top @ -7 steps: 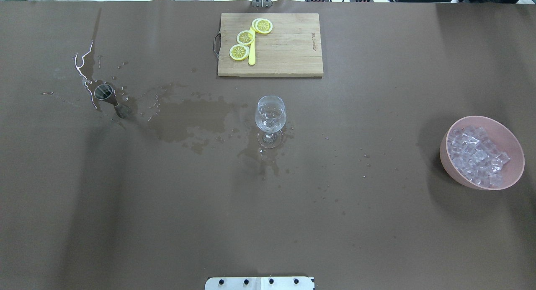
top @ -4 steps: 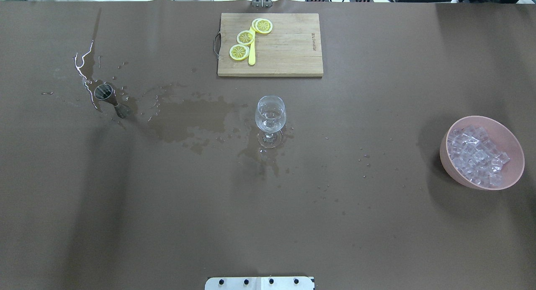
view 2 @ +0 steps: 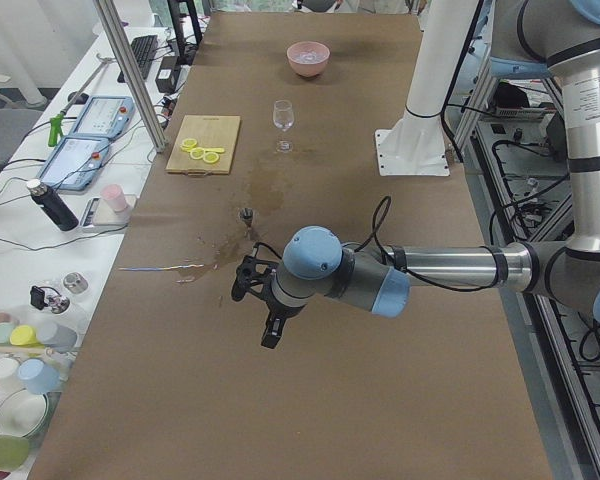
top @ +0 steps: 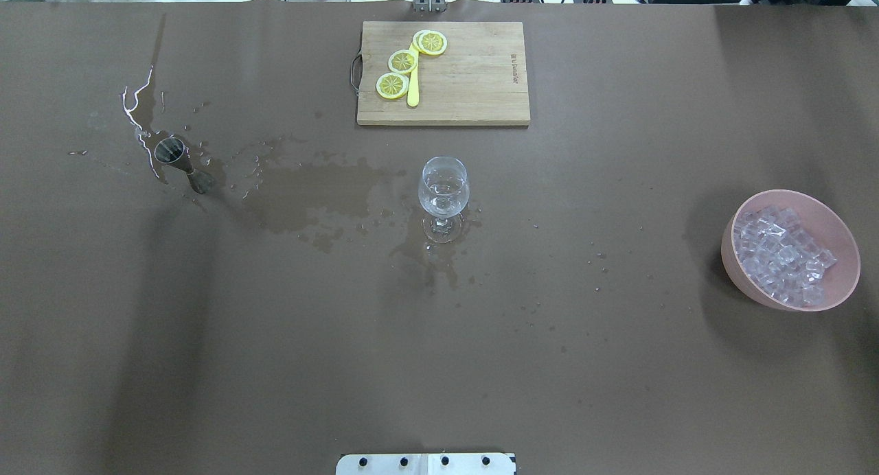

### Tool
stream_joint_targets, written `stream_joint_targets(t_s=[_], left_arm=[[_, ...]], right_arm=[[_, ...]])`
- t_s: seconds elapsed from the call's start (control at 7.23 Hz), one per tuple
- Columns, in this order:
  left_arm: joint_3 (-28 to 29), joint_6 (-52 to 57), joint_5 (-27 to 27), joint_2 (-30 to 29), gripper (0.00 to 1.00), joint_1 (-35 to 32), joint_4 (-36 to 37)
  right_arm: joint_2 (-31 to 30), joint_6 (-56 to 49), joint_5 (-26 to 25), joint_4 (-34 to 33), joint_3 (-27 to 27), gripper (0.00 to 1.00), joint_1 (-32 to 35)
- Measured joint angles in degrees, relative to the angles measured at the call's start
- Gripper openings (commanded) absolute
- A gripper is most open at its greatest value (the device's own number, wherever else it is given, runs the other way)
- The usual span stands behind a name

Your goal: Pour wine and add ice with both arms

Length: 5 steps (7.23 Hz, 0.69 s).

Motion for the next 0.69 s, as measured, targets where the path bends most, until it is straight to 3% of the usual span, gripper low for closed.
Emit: stream_joint_targets(t_s=[0.28,0.69], left_arm=[[0.3,-4.6,-0.1,-0.2,0.98,1.0,-6.5],[1.5,-7.8,0.1,-0.7,0.98,4.3,-18.7]], right_arm=[[0.3,-0.1,1.6,0.3,0.5,1.0,-0.5],[-0.2,0.4,1.8,6.7,0.4,1.0,-1.7]])
